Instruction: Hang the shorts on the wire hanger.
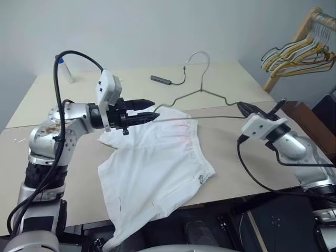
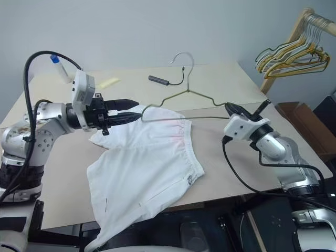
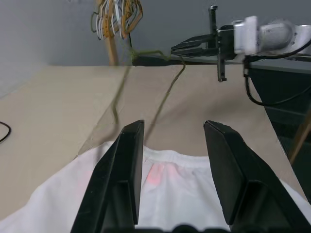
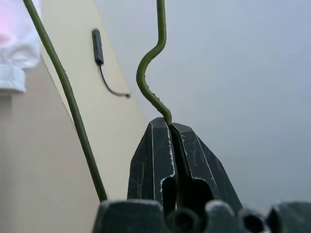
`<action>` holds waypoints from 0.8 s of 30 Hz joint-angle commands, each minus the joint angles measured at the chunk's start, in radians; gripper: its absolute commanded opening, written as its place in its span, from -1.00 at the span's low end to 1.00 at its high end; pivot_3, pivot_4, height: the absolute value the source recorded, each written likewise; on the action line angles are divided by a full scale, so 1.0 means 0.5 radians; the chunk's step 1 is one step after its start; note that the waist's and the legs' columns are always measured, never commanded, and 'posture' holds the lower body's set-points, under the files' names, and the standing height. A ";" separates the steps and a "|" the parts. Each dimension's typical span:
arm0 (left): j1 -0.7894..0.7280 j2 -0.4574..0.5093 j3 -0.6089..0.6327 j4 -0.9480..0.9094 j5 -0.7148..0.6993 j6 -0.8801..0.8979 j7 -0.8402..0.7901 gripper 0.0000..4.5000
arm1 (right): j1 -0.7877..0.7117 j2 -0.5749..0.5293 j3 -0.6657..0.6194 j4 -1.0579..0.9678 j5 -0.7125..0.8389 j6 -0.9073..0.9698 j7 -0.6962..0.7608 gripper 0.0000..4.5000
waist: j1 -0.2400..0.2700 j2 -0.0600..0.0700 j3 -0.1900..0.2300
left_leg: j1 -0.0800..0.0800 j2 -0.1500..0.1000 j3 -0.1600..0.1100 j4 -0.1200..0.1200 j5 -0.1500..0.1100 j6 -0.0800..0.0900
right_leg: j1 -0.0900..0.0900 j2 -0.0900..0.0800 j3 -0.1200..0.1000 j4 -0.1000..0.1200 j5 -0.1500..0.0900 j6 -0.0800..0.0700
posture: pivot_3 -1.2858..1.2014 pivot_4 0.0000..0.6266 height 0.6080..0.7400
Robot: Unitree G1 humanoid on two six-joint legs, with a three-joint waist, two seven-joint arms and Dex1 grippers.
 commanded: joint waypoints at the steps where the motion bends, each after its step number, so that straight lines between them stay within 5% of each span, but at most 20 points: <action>1: -0.108 0.002 -0.093 0.130 0.055 0.049 -0.114 -0.06 | -0.039 -0.004 -0.122 -0.058 0.020 -0.180 -0.039 -0.99 | -0.026 0.000 0.000 | 0.000 0.000 0.000 0.000 0.000 0.000 | 0.000 0.000 0.000 0.000 0.000 0.000 | -0.11 -1.00 1.00; 6: -0.181 -0.014 -0.227 0.292 0.108 0.116 -0.278 0.09 | -0.074 0.048 -0.143 -0.149 0.026 -0.189 -0.002 -1.00 | -0.086 0.000 0.000 | 0.001 0.000 -0.002 0.000 0.000 0.000 | 0.001 0.001 0.000 0.002 0.001 0.000 | -0.12 -1.00 1.00; 13: -0.260 -0.095 -0.198 0.537 0.236 -0.003 -0.269 0.99 | -0.056 0.085 -0.179 -0.235 0.040 -0.169 0.053 -1.00 | -0.145 0.000 0.000 | 0.002 0.000 -0.005 0.000 0.000 0.000 | 0.001 0.001 0.000 0.003 0.001 0.001 | -0.13 -1.00 1.00; 24: 0.124 0.283 0.085 -0.030 -0.066 -0.154 -0.876 0.99 | 0.001 0.066 -0.212 -0.218 0.011 -0.113 0.126 -1.00 | -0.206 0.000 0.000 | 0.003 0.001 -0.006 -0.001 0.000 0.000 | 0.002 0.001 0.001 0.004 0.002 0.000 | -0.12 -1.00 1.00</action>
